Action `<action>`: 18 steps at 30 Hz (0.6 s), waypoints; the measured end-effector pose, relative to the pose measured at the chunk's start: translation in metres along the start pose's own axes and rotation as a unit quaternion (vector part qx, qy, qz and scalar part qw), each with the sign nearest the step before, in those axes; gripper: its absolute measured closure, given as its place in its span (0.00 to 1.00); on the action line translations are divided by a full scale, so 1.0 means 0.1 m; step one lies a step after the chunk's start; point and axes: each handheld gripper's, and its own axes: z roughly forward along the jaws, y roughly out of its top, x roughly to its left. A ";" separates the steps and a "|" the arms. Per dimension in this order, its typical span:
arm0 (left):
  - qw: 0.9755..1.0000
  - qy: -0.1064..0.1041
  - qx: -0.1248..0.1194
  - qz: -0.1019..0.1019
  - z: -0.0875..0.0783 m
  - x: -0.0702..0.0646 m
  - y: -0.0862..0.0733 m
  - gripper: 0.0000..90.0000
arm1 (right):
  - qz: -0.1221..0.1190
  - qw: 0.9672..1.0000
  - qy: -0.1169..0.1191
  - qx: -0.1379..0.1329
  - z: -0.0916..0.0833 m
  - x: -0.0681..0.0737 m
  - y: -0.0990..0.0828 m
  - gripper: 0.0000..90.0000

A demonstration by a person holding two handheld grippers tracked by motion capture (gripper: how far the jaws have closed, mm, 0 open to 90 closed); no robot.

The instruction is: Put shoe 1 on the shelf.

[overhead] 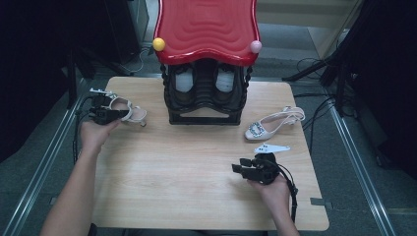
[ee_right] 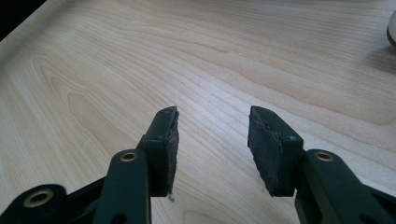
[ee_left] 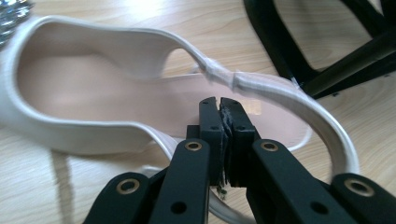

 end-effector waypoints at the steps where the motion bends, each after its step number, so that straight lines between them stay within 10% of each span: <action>1: 1.000 0.002 0.002 -0.004 -0.01 0.03 0.00 0.98 | 0.000 1.000 0.000 0.001 0.00 0.00 0.00 0.60; 18: 0.999 0.031 0.019 -0.010 -0.23 0.29 -0.02 0.97 | 0.003 1.000 -0.001 0.002 0.01 -0.01 -0.01 0.59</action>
